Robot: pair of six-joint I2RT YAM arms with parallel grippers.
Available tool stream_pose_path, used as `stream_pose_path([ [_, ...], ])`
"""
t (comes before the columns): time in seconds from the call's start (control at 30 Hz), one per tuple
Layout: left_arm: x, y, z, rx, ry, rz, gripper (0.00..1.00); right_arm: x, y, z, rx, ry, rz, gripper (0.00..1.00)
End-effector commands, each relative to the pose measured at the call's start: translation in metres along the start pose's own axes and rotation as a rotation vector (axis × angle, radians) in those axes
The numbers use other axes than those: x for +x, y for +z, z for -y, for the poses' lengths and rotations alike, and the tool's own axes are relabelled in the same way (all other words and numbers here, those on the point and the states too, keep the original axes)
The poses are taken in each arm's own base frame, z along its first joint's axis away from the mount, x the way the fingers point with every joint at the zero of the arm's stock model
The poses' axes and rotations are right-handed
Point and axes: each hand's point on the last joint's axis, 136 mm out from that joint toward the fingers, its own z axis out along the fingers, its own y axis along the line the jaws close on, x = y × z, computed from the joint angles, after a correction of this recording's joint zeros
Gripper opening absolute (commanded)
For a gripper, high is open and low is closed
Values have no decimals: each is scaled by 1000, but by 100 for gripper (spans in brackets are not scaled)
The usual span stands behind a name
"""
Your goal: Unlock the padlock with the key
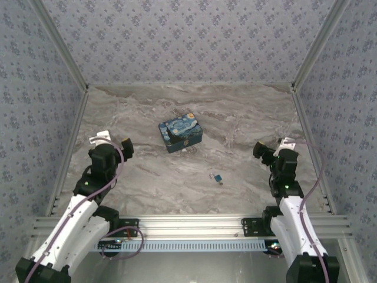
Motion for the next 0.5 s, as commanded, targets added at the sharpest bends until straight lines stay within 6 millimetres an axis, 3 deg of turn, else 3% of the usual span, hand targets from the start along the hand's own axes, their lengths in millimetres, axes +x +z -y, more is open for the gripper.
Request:
stream_pose_path([
  [0.0,-10,7,6,33,22,106,99,-19,9,25,104,7,125,100],
  [0.23,14,21,-1,-2,93,69,99,-3,43,22,75,-72,101,100],
  [0.47,17,30,-5,-13,116,52,99,-6,69,-28,-54,-275,109,100],
])
